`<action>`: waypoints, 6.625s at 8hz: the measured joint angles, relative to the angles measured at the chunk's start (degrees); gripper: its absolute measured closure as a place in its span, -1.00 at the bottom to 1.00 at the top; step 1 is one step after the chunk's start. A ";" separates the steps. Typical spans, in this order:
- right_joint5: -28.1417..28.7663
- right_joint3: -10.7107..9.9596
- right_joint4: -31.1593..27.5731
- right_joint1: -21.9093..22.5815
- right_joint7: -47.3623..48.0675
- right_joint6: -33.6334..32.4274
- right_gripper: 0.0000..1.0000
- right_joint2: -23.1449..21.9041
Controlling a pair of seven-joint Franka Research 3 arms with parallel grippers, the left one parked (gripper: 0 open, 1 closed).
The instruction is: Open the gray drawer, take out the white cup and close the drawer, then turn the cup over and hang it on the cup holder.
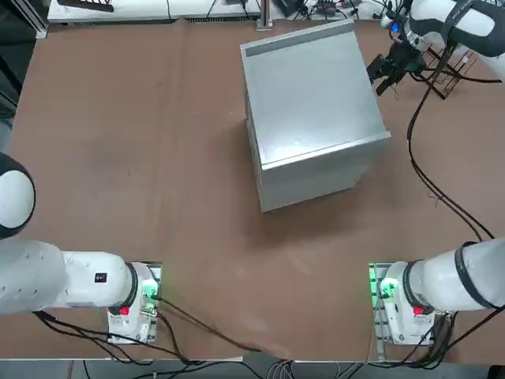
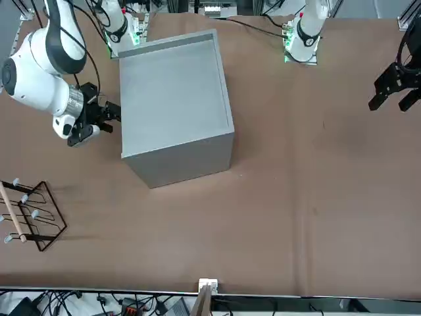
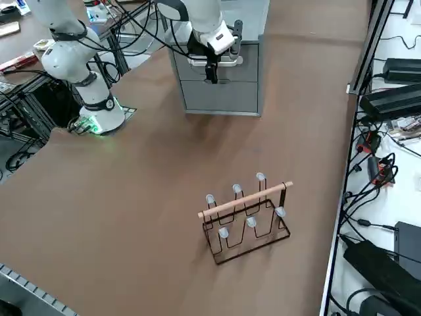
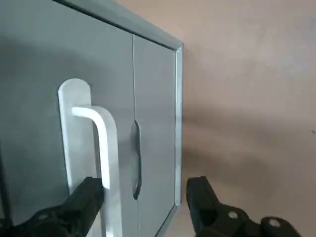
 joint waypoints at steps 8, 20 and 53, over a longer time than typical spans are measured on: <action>0.47 -0.72 0.00 -11.05 -12.05 -3.29 -1.00 0.27; -5.91 -0.74 7.27 -22.18 -24.60 -7.64 -1.00 4.47; -22.22 0.80 7.95 3.37 6.04 -8.50 -0.74 -0.25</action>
